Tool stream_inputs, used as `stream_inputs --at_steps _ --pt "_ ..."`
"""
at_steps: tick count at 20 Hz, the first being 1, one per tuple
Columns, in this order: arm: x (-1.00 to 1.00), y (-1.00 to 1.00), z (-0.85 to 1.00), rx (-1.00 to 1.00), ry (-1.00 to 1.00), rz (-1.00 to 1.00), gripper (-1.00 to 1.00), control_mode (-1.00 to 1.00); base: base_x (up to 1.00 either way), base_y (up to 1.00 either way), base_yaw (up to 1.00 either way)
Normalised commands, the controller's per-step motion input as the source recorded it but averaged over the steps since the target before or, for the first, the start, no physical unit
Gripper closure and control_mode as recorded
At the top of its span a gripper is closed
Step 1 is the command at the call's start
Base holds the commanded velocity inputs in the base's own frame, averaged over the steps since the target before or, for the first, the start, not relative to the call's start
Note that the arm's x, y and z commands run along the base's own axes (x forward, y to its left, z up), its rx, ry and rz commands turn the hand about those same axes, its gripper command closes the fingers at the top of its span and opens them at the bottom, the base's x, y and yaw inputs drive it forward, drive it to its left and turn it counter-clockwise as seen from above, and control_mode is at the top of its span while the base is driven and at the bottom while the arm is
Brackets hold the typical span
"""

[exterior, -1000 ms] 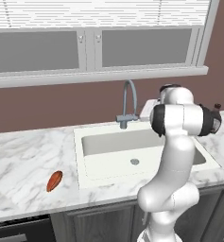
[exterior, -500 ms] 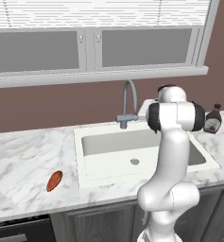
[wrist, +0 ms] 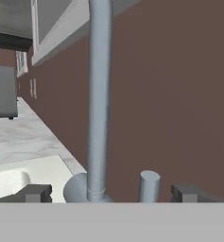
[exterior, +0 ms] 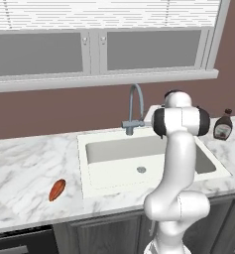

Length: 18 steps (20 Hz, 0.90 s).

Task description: Turn on the sink faucet. Then move the sweet potato from the counter to the sink. Turn off the sink. Move the vegetable from the sink to the pot next to the stove. Finally move the pot to the front center burner.

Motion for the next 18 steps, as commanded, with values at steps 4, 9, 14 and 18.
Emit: stream_inputs --at_steps 4,9,14,18 --pt "0.23 -0.01 -0.15 0.01 0.00 0.00 -1.00 -1.00 0.00 0.00 0.00" --pt "0.30 0.00 -0.12 0.00 0.00 0.00 -1.00 -1.00 0.00 0.00 0.00" --pt "0.28 0.00 -0.06 0.02 0.00 0.00 -1.00 -1.00 0.00 0.00 0.00" --pt "0.18 0.05 -0.01 0.02 0.00 0.00 -1.00 -1.00 0.00 0.00 0.00"
